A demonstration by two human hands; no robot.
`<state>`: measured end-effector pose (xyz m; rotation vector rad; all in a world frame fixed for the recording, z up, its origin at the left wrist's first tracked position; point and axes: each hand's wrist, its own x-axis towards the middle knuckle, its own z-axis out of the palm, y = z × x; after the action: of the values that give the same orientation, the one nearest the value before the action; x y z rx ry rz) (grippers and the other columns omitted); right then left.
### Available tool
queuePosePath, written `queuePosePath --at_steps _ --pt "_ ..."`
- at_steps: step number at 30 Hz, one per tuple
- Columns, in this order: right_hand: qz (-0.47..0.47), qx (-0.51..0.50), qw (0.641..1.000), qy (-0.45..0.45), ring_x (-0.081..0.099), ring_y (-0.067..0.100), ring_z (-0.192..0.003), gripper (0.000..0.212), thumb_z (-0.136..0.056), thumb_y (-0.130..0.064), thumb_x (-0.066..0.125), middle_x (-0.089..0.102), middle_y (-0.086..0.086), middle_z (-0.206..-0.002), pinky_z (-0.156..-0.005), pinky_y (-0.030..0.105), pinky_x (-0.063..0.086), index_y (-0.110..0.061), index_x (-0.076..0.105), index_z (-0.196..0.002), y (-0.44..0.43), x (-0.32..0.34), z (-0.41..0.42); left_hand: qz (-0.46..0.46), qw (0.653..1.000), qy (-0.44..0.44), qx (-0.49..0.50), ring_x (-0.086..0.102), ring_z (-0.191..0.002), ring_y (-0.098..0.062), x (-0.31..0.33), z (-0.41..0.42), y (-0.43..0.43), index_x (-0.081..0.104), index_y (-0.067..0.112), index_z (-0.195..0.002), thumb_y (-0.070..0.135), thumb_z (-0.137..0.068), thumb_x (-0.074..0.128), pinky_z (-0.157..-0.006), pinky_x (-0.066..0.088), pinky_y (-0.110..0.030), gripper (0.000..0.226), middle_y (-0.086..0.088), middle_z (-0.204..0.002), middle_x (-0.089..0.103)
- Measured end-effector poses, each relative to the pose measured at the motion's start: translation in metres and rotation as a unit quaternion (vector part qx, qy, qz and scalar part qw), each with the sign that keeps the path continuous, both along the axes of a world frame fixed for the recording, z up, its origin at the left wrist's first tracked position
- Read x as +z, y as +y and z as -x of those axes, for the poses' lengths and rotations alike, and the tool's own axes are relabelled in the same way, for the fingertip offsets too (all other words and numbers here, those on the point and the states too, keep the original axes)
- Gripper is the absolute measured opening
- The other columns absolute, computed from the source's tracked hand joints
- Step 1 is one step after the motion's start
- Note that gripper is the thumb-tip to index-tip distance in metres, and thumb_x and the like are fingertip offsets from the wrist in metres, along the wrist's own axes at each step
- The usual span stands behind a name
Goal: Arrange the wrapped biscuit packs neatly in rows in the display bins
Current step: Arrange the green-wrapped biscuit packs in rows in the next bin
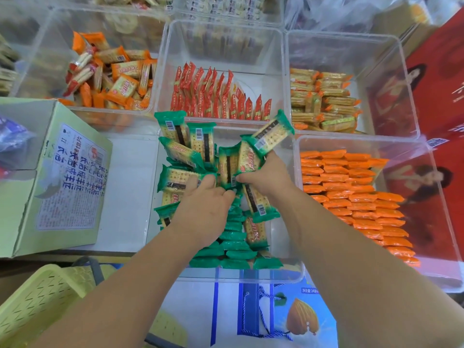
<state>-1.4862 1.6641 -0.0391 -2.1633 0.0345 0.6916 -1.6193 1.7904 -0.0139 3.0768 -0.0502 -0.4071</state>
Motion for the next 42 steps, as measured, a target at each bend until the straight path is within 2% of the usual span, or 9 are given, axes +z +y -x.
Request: queuePosePath --at_steps 5,8,14,22,27,31,35,38,42 --pt "0.044 0.085 0.992 -0.079 0.064 0.007 -0.081 0.055 -0.079 -0.018 0.077 0.067 -0.009 -0.103 -0.061 0.027 0.05 -0.028 0.051 -0.126 -0.014 0.024 0.003 -0.035 0.998 0.02 -0.039 0.031 -0.102 -0.024 0.003 -0.012 -0.003 0.051 0.022 -0.104 0.017 -0.093 0.042 -0.089 0.02 -0.046 0.015 0.005 -0.077 0.049" --pt "0.073 0.12 0.982 -0.124 0.064 0.011 -0.093 0.038 -0.086 -0.018 0.071 0.068 -0.008 -0.107 -0.073 0.028 0.051 -0.024 0.062 -0.122 -0.024 0.036 0.006 -0.056 0.997 0.026 -0.04 0.033 -0.103 -0.026 0.003 -0.018 -0.005 0.047 0.02 -0.115 0.013 -0.092 0.043 -0.088 0.022 -0.046 0.025 0.003 -0.077 0.05" --pt "0.07 0.137 0.967 -0.204 0.058 0.009 -0.102 0.038 -0.09 -0.028 0.074 0.066 0.001 -0.12 -0.083 0.021 0.042 -0.016 0.065 -0.125 -0.045 0.042 0.01 -0.067 0.997 0.028 -0.034 0.036 -0.104 -0.025 -0.001 -0.017 -0.008 0.06 0.024 -0.096 0.023 -0.098 0.047 -0.097 0.023 -0.049 0.013 0.005 -0.087 0.053" --pt "0.077 0.246 0.936 -0.239 0.064 0.02 -0.101 0.038 -0.09 -0.027 0.074 0.071 0.002 -0.111 -0.082 0.032 0.054 -0.021 0.065 -0.126 -0.044 0.028 0.037 -0.032 0.998 -0.049 -0.005 0.043 -0.118 -0.03 -0.01 0.008 -0.019 0.061 0.014 -0.127 0.031 -0.095 0.051 -0.108 0.026 -0.054 0.038 -0.002 -0.117 0.061" --pt "0.193 0.399 0.881 -0.168 0.061 0.027 -0.103 0.031 -0.095 -0.027 0.065 0.062 0.005 -0.112 -0.078 0.036 0.052 -0.02 0.058 -0.124 -0.039 0.018 0.044 0.041 0.991 -0.122 0.046 0.047 -0.12 -0.03 -0.011 0.029 -0.023 0.065 0.016 -0.115 0.042 -0.084 0.063 -0.102 0.035 -0.049 0.04 -0.006 -0.123 0.059" --pt "0.25 0.442 0.85 -0.139 0.064 0.03 -0.095 0.065 -0.088 -0.019 0.07 0.06 0.01 -0.111 -0.073 0.041 0.056 -0.015 0.037 -0.144 -0.039 0.02 0.037 0.004 0.996 -0.047 0.07 0.021 -0.15 -0.031 -0.014 0.044 -0.018 0.055 0.022 -0.14 0.056 -0.09 0.056 -0.115 0.009 -0.06 0.06 -0.008 -0.158 0.037" --pt "0.296 0.459 0.832 -0.094 0.061 0.031 -0.093 0.02 -0.093 -0.028 0.061 0.054 0.011 -0.104 -0.075 0.039 0.053 -0.012 0.055 -0.105 -0.032 0.02 0.038 -0.008 0.998 -0.046 0.048 0.009 -0.154 -0.028 -0.019 0.051 -0.014 0.055 0.019 -0.142 0.058 -0.09 0.055 -0.117 0.0 -0.065 0.064 -0.003 -0.164 0.027" --pt "0.287 0.437 0.851 -0.052 0.057 0.03 -0.094 0.03 -0.096 -0.023 0.056 0.055 0.014 -0.115 -0.076 0.036 0.049 -0.011 0.054 -0.124 -0.025 0.014 0.032 -0.002 0.998 -0.048 0.038 0.01 -0.154 -0.026 -0.022 0.051 -0.016 0.051 0.018 -0.145 0.057 -0.09 0.056 -0.117 0.0 -0.067 0.068 -0.003 -0.164 0.026" --pt "0.222 0.423 0.878 -0.013 0.059 0.029 -0.105 0.063 -0.095 -0.016 0.061 0.06 0.011 -0.129 -0.077 0.034 0.051 -0.027 0.035 -0.151 -0.02 0.008 0.029 -0.01 0.999 -0.019 0.031 -0.003 -0.155 -0.025 -0.027 0.043 -0.019 0.022 0.02 -0.159 0.061 -0.093 0.044 -0.114 -0.012 -0.068 0.08 -0.002 -0.168 0.011"
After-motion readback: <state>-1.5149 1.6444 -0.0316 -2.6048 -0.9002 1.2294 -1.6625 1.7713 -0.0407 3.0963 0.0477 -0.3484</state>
